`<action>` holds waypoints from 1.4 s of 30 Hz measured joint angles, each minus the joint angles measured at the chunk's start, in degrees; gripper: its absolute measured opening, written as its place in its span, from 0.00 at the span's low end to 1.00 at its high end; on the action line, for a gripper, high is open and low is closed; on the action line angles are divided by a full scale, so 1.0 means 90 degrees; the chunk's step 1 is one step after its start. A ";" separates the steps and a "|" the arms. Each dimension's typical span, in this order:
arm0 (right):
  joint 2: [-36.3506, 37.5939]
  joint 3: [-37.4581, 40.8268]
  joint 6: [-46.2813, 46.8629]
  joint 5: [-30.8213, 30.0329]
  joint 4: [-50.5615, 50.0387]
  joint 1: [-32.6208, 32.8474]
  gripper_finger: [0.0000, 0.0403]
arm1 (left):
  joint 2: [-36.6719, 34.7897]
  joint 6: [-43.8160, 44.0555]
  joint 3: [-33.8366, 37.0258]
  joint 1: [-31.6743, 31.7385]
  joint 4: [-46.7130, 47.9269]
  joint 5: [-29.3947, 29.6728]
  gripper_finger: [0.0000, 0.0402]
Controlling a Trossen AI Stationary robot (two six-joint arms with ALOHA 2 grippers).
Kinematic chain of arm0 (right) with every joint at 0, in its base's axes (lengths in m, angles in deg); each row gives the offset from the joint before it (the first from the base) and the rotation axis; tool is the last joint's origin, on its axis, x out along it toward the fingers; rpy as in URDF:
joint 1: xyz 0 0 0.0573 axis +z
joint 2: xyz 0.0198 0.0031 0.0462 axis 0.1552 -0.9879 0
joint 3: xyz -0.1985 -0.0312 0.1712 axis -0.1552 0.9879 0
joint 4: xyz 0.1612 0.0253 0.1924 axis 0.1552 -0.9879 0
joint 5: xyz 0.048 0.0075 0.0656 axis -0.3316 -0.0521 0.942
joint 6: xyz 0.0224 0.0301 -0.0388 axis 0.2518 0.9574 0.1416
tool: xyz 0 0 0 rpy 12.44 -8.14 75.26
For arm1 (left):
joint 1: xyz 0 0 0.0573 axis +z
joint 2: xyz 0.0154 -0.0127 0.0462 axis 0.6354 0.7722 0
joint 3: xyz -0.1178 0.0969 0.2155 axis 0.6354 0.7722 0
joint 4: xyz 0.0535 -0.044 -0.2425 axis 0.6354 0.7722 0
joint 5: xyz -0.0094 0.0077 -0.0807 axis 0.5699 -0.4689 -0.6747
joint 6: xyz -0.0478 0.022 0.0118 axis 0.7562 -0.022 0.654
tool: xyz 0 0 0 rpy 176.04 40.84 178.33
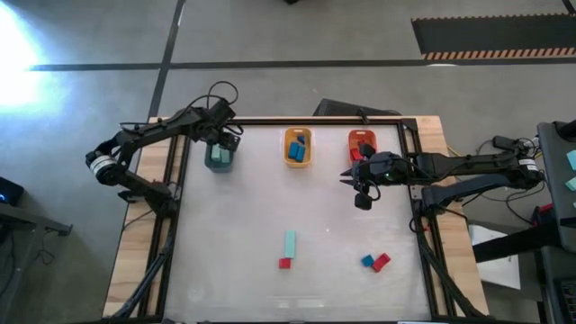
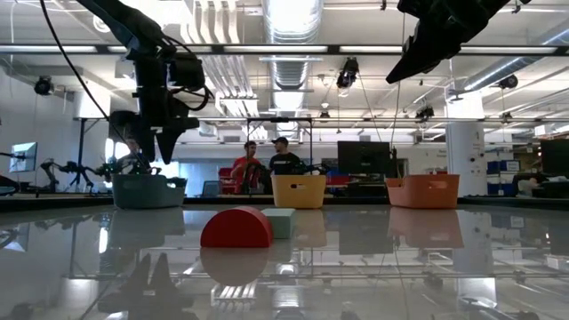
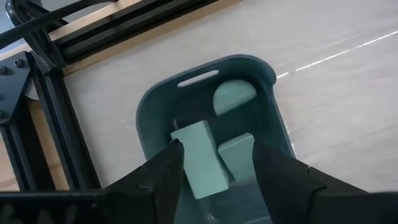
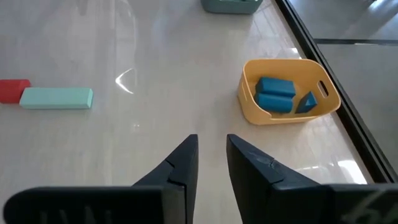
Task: Sort & place blocks by color
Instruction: Put the blue block into the yellow bin
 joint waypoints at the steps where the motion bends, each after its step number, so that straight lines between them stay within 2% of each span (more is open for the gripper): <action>1: 0.0000 0.0000 0.0000 0.0000 0.0000 0.0000 0.19 | 0.0000 0.0000 0.0000 0.0000 -0.0001 -0.0001 0.44; 6: 0.0000 0.0000 0.0000 0.0000 0.0000 -0.0001 0.20 | 0.0000 0.0008 -0.0002 -0.0132 0.0004 0.0008 0.44; 11: 0.0000 0.0005 0.0024 0.0000 0.0000 0.0000 0.20 | -0.0051 0.0033 -0.0010 -0.0621 0.0001 0.0005 0.44; 28: 0.0000 0.0259 0.0759 -0.0002 0.0006 0.0000 0.20 | -0.0134 0.0503 -0.0010 -0.3691 -0.0438 0.0328 0.44; 35: 0.0000 0.0455 0.1286 0.0001 0.0007 0.0122 0.20 | -0.0134 0.0546 0.0000 -0.4701 -0.0775 0.0328 0.44; 42: 0.0000 0.0527 0.1844 0.0002 0.0007 0.0672 0.20 | -0.0134 0.0546 0.0002 -0.5394 -0.1308 0.0328 0.44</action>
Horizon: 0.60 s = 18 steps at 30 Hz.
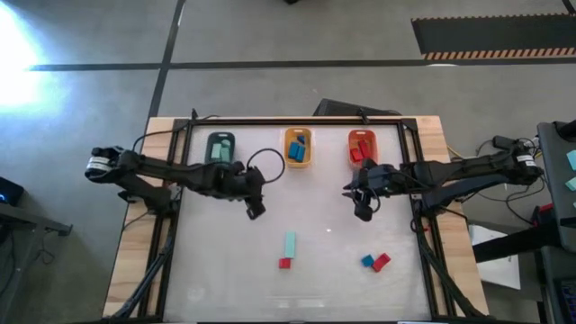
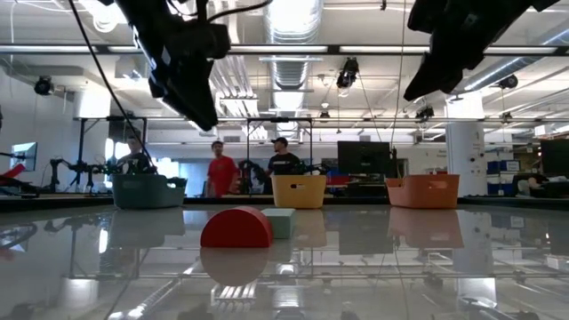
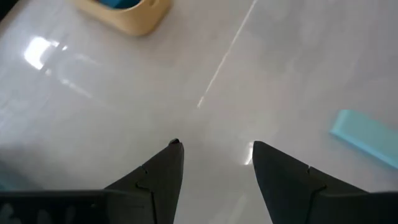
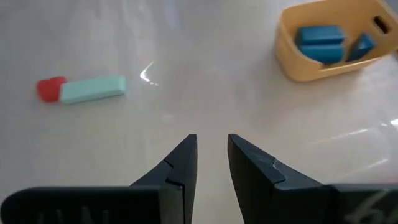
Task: Sort & place blocks by color
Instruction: Put the blue block into the yellow bin
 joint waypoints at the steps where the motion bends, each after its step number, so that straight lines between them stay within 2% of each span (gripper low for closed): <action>1: 0.0000 0.0000 0.0093 0.0000 0.0000 0.0093 0.20 | 0.0000 0.0000 0.0000 -0.0077 -0.0075 0.0000 0.44; 13: 0.0000 0.0000 0.1120 -0.0005 0.0001 0.1042 0.20 | 0.0011 -0.0054 0.0002 -0.0710 -0.0431 0.0000 0.44; 18: 0.0000 0.0000 0.1636 -0.0002 0.0000 0.1476 0.19 | 0.0027 -0.0489 0.0129 -0.0951 -0.0908 -0.0005 0.44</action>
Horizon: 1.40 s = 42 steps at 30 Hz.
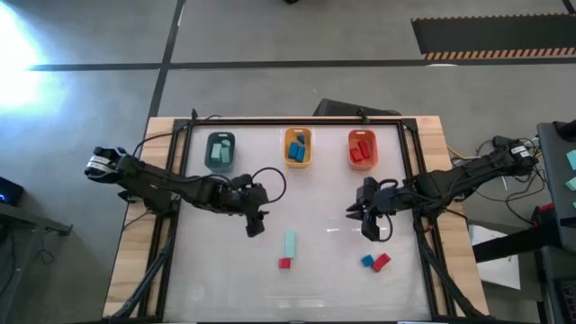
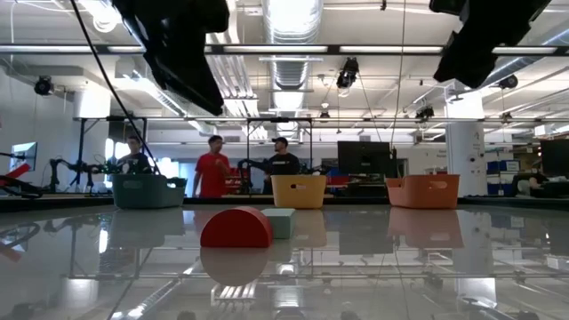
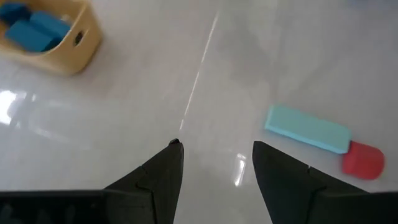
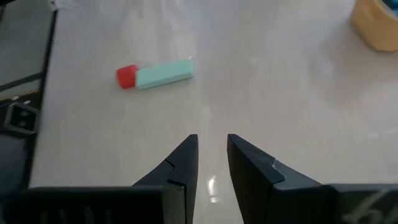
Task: Sort & place blocks by color
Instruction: Put the blue block into the yellow bin
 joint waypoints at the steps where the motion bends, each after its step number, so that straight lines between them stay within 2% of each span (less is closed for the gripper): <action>1: 0.0000 0.0000 0.0103 0.0004 -0.0002 0.0095 0.18 | 0.0000 -0.0086 0.0084 -0.0037 -0.0200 -0.0005 0.44; 9: -0.0002 -0.0193 0.0902 0.0022 -0.0011 0.0785 0.15 | -0.0017 -0.0218 0.0864 -0.0071 -0.1324 -0.0246 0.44; 16: -0.0002 -0.0315 0.1413 -0.0005 -0.0016 0.1052 0.14 | -0.0024 -0.0174 0.1308 -0.0071 -0.1730 -0.0301 0.44; 25: -0.0042 -0.0325 0.2253 0.0005 -0.0151 0.1328 0.14 | -0.0024 -0.0181 0.1343 -0.0071 -0.1928 -0.0305 0.44; 32: -0.0539 -0.0340 0.2273 0.0301 -0.0175 0.1417 0.14 | -0.0025 -0.0181 0.1343 -0.0071 -0.1945 -0.0305 0.44; 35: -0.0894 -0.0635 0.2119 0.0445 -0.0761 0.1424 0.14 | -0.0025 -0.0181 0.1343 -0.0071 -0.1947 -0.0304 0.44; 42: -0.1852 -0.1806 0.1410 0.0498 -0.3160 0.1546 0.14 | -0.0025 -0.0179 0.1343 -0.0071 -0.1948 -0.0303 0.44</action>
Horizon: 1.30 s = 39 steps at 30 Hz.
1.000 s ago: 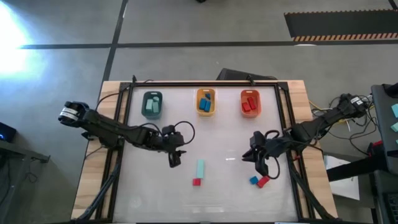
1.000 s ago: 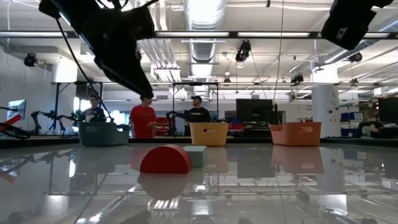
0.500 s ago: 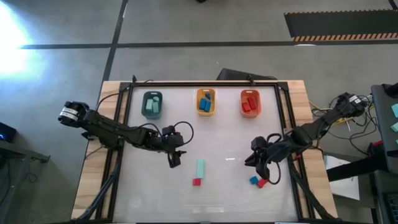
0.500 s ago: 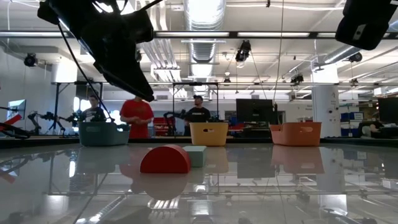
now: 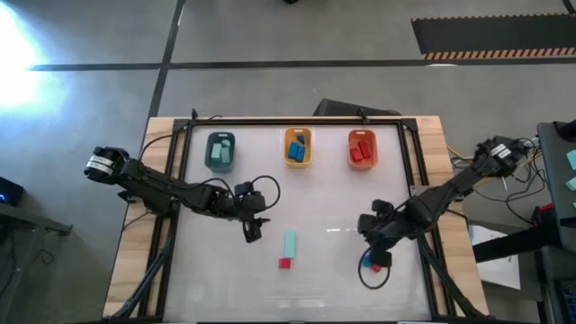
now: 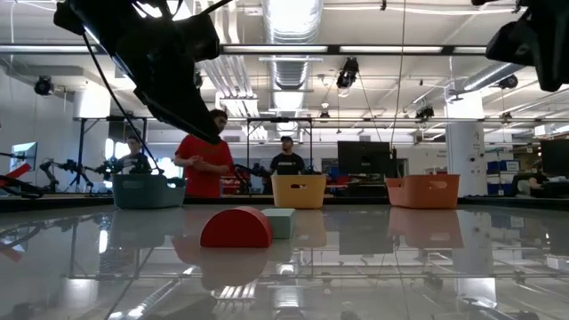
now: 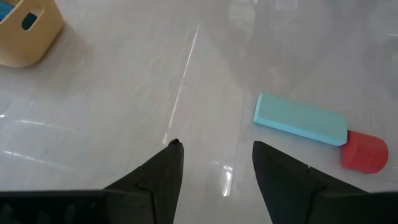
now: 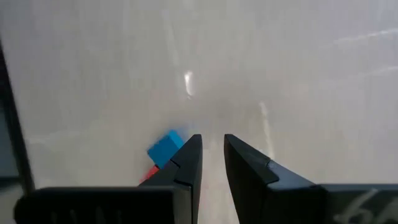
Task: Sort & place blocks by color
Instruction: Put the blue block into the yellow bin
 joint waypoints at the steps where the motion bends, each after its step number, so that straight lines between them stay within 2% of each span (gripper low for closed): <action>1: -0.0090 -0.0115 -0.0152 0.0004 -0.0153 0.0014 0.14 | -0.0002 0.0000 0.0000 0.0000 0.0001 0.0000 0.44; 6: -0.0392 -0.0473 -0.0974 0.0217 -0.0327 0.0137 0.15 | 0.0001 0.0002 0.0000 0.0000 0.0000 -0.0002 0.44; 12: -0.0610 -0.0616 -0.1095 0.0337 -0.0335 0.0309 0.20 | 0.0000 0.0002 -0.0002 0.0000 0.0000 0.0000 0.44; 18: -0.0959 -0.0621 -0.1106 0.0345 -0.0331 0.0454 0.37 | 0.0001 -0.0002 -0.0004 0.0000 0.0000 0.0000 0.44; 24: -0.1425 -0.0613 -0.1625 0.0346 -0.0328 0.0566 0.57 | 0.0001 -0.0003 -0.0005 0.0000 0.0002 0.0000 0.44; 29: -0.1655 -0.0625 -0.2145 0.0362 -0.0327 0.0699 0.67 | -0.0001 -0.0005 -0.0005 0.0000 0.0002 0.0000 0.44; 33: -0.1788 -0.0640 -0.2229 0.0361 -0.0266 0.0770 0.69 | 0.0001 -0.0007 -0.0005 0.0000 0.0001 0.0000 0.44; 39: -0.2014 -0.0627 -0.2222 0.0350 -0.0135 0.0777 0.66 | 0.0001 -0.0010 -0.0005 0.0000 0.0000 0.0002 0.44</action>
